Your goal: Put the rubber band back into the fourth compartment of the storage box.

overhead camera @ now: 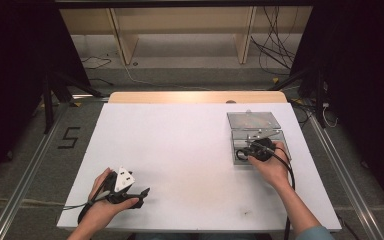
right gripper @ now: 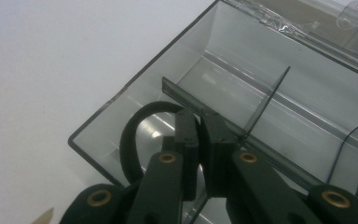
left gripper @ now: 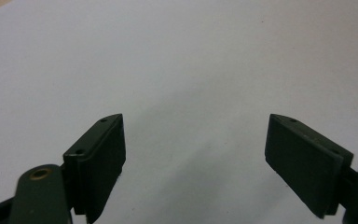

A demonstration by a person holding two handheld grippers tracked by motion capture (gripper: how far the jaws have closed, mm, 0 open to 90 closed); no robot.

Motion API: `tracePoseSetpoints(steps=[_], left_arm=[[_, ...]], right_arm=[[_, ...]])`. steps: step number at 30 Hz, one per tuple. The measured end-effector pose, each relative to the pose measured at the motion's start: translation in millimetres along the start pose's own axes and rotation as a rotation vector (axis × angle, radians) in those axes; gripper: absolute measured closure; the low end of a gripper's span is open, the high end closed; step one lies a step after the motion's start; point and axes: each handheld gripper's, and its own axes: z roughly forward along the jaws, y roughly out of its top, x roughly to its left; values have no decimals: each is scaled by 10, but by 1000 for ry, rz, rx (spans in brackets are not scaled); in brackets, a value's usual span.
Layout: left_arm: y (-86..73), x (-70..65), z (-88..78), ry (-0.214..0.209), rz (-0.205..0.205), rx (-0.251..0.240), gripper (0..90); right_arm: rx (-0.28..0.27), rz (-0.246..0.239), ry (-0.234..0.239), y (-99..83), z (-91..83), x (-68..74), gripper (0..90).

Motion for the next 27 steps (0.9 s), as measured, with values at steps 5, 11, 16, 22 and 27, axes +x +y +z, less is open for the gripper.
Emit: tracePoseSetpoints(steps=[5, 11, 16, 22, 27], left_arm=[[-1, 2, 4, -1, 0, 1, 198], [-1, 3, 7, -5, 3, 2, 198], [-1, 2, 6, -3, 2, 1, 198], [-1, 0, 7, -5, 1, 2, 198], [-3, 2, 8, -5, 0, -1, 198]], right_arm=[[11, 2, 2, 26, 1, 3, 863], [34, 5, 10, 40, 31, 1, 856], [53, 9, 11, 59, 48, 11, 850], [67, 18, 12, 64, 58, 5, 837], [71, 16, 18, 66, 73, 15, 833]])
